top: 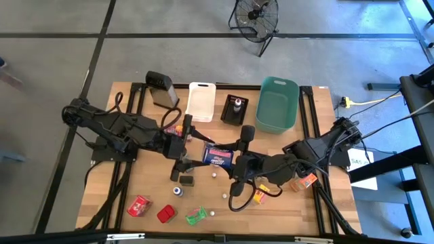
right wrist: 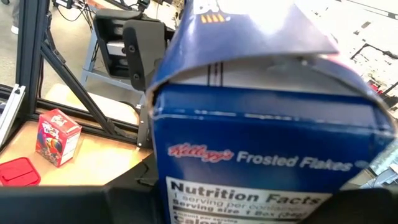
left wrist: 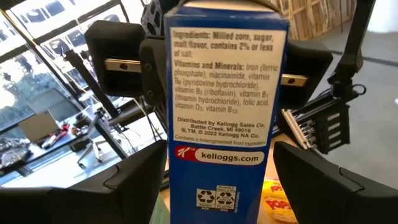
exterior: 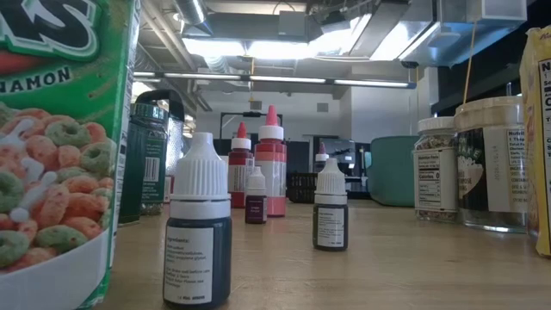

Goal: Pick & Place Kitchen Items
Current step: Put the blue cereal box into the green bin

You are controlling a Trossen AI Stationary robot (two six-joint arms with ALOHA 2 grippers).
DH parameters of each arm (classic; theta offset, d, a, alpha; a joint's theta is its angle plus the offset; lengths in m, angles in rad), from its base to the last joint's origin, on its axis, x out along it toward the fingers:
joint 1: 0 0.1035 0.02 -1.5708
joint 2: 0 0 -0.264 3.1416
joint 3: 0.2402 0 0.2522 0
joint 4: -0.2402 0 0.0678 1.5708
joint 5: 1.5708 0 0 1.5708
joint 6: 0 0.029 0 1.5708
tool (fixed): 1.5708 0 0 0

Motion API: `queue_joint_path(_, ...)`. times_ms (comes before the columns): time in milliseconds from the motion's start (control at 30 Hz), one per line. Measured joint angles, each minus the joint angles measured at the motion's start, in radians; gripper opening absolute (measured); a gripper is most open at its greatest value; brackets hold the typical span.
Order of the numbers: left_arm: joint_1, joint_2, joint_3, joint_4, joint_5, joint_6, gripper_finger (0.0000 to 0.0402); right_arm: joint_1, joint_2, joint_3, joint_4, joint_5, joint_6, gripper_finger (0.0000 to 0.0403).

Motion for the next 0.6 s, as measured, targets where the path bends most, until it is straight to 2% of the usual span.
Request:
queue_joint_path(167,0.0,0.0,0.0,-0.023,-0.004,-0.003,0.0292,0.0,-0.001,0.0,0.0,0.0,-0.003,0.0176)
queue_joint_path(333,0.0,0.0,0.0,-0.053,-0.049,-0.004,0.0292,0.0,-0.002,0.0,0.007,-0.003,-0.006,0.0176)
queue_joint_path(500,-0.001,0.0,0.0,-0.053,-0.065,-0.007,0.0292,0.0,-0.002,0.0,0.062,-0.08,-0.056,0.0176)
queue_joint_path(600,-0.001,0.0,0.0,-0.053,-0.064,-0.024,0.0292,0.0,-0.002,0.0,0.072,-0.082,-0.075,0.0176)
